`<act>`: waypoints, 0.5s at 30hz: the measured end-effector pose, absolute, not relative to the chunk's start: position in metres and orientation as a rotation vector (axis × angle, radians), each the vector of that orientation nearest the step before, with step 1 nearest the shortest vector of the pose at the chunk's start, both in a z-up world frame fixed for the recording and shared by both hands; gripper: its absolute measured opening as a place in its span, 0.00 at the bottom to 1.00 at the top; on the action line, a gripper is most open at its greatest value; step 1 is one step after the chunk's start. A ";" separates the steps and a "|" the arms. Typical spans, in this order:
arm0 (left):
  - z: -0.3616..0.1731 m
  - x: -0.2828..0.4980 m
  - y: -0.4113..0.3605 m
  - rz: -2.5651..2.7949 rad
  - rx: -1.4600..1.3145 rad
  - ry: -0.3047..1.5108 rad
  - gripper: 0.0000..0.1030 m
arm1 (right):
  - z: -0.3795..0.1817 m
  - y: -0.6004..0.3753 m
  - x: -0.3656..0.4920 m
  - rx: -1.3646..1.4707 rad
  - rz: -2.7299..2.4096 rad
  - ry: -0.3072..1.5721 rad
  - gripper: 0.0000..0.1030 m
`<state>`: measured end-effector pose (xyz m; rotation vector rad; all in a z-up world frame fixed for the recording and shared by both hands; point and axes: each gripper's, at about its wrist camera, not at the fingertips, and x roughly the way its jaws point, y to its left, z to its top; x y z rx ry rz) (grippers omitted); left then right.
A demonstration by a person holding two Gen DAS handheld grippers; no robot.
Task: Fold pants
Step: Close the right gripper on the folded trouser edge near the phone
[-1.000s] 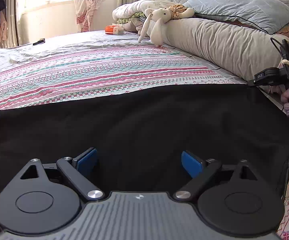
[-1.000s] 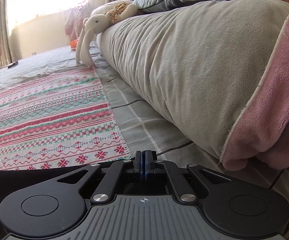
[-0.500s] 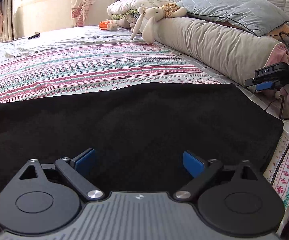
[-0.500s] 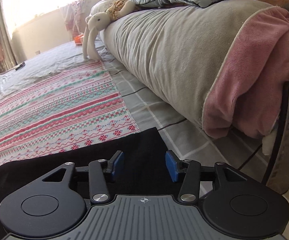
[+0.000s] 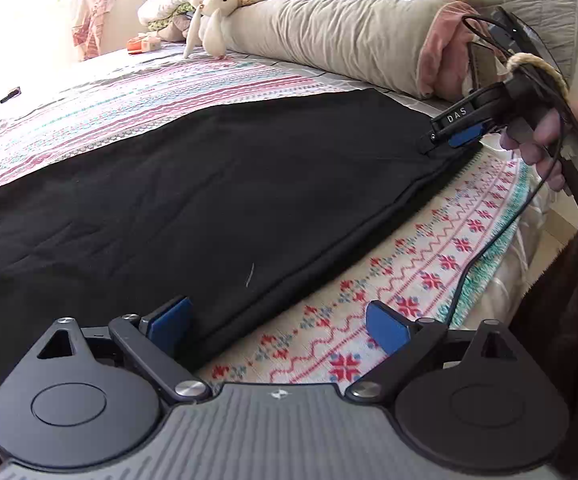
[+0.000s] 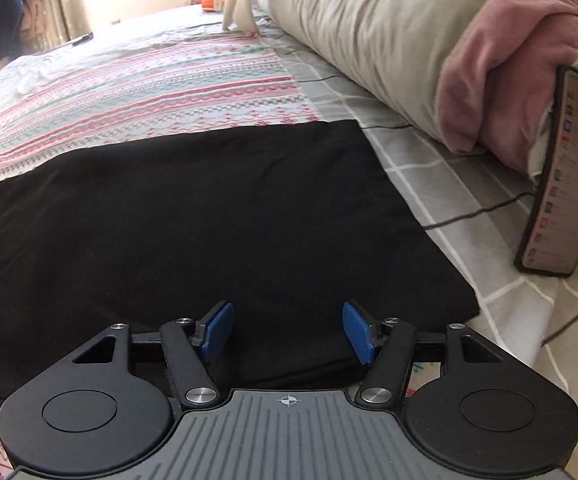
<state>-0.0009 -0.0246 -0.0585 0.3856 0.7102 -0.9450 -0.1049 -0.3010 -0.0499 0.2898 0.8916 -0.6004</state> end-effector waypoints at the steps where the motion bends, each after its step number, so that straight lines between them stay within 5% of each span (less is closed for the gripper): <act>1: -0.057 -0.005 -0.020 -0.951 0.398 0.701 1.00 | -0.049 -0.303 -0.110 0.302 -0.632 0.896 0.61; 15: -0.037 0.044 0.099 -0.581 0.107 0.601 1.00 | -0.039 -0.276 -0.151 0.352 -0.703 0.805 0.77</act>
